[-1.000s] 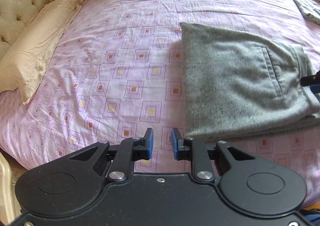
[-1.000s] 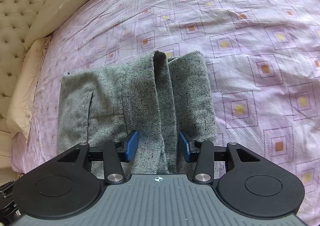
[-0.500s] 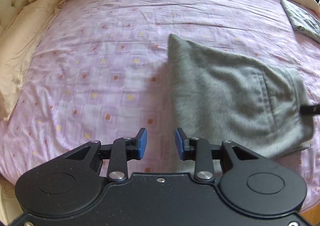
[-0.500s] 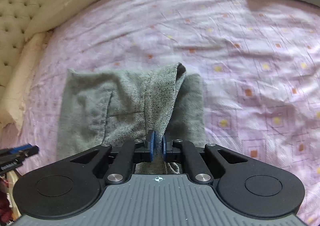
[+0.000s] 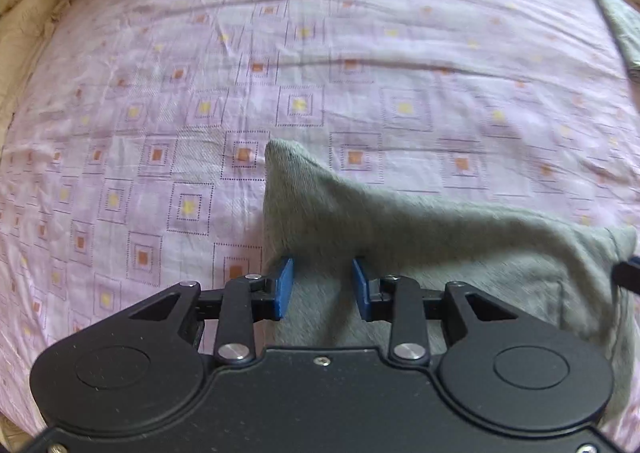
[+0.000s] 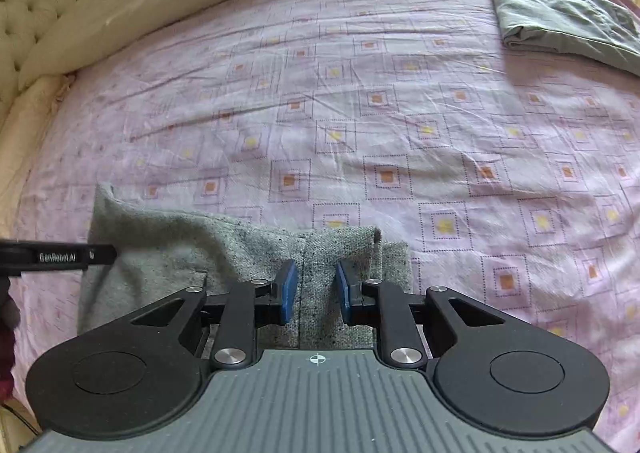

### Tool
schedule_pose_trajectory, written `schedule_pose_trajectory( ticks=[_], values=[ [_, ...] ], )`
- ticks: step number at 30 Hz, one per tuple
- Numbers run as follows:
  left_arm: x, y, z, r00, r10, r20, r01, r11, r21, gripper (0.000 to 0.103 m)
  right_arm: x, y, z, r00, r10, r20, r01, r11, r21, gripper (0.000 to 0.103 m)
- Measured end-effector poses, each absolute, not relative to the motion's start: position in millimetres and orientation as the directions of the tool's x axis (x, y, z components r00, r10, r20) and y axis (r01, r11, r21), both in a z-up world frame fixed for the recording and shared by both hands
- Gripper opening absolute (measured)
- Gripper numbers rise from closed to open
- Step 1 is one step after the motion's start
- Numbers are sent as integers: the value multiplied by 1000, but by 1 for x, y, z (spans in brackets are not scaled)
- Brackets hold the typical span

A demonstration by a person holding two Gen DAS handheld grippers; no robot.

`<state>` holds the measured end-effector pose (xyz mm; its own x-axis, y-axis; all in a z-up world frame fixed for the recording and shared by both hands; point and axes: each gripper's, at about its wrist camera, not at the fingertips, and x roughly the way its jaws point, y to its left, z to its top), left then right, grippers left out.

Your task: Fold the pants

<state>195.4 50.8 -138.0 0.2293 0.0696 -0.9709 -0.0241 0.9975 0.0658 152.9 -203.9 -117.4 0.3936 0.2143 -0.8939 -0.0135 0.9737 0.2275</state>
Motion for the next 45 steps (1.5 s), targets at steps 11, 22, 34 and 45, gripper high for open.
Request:
schedule_pose_trajectory(
  ticks=[11, 22, 34, 45],
  values=[
    [196, 44, -158, 218, 102, -971, 43, 993, 114, 47, 155, -203, -139, 374, 219, -901, -14, 973, 230, 29],
    [158, 49, -132, 153, 59, -986, -37, 998, 54, 53, 129, -197, -118, 400, 192, -896, -21, 979, 201, 30],
    [75, 47, -148, 159, 95, -983, 59, 993, 106, 87, 47, -201, -133, 311, 198, -930, 0, 978, 208, 63],
    [92, 83, -121, 284, 24, -959, -2, 1000, 25, 83, 65, -226, -117, 416, 227, -880, 82, 955, 285, 65]
  ],
)
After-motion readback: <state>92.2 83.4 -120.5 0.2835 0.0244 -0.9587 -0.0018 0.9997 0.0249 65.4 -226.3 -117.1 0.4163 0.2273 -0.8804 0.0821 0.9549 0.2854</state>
